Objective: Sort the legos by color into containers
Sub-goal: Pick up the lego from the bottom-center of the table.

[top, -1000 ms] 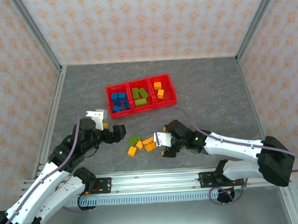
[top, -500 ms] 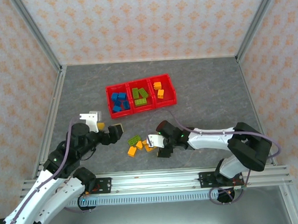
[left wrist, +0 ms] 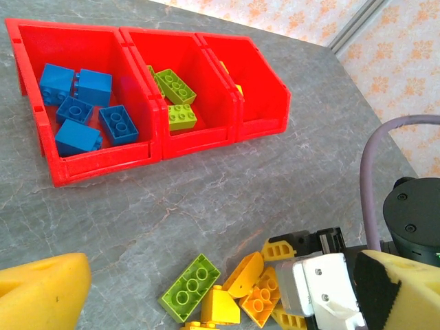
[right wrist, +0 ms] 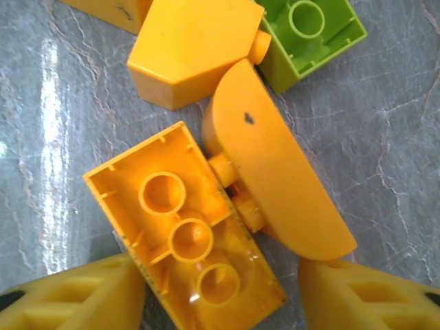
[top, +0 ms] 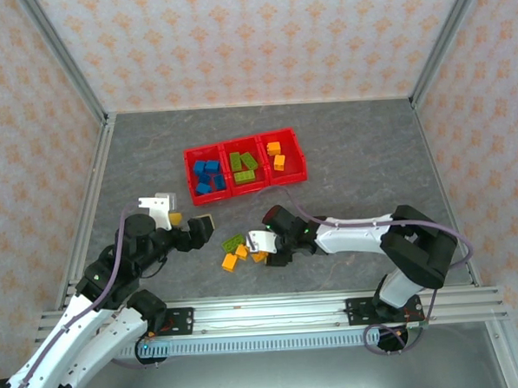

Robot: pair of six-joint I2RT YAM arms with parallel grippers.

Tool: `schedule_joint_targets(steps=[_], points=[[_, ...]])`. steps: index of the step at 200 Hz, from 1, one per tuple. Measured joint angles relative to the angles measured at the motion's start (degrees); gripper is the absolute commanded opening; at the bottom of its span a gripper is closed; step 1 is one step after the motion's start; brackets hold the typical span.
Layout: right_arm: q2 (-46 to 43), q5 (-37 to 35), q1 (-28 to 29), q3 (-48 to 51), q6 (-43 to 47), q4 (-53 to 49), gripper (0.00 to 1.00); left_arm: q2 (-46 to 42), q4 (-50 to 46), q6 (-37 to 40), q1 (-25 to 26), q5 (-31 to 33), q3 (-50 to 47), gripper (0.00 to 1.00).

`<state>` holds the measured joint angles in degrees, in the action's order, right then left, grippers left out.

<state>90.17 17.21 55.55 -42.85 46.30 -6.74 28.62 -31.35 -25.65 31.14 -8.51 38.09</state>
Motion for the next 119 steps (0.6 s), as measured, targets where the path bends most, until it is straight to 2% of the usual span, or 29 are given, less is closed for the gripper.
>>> schedule_joint_targets(steps=[14,38,92,119], points=[[0.22,0.02,0.50,-0.48,-0.24,-0.68,0.47,0.15,0.02,0.00,0.00,-0.02,-0.02,0.99],[0.48,-0.04,1.46,-1.14,-0.20,-1.60,0.44,0.26,0.02,0.00,0.00,-0.02,-0.02,0.99],[0.48,-0.98,2.38,-1.05,-1.49,-1.79,0.41,0.24,0.02,0.00,0.00,-0.02,-0.02,0.99],[0.46,-3.98,4.04,-1.01,-1.86,-1.77,0.31,0.24,0.02,0.00,0.00,0.00,-0.02,0.99]])
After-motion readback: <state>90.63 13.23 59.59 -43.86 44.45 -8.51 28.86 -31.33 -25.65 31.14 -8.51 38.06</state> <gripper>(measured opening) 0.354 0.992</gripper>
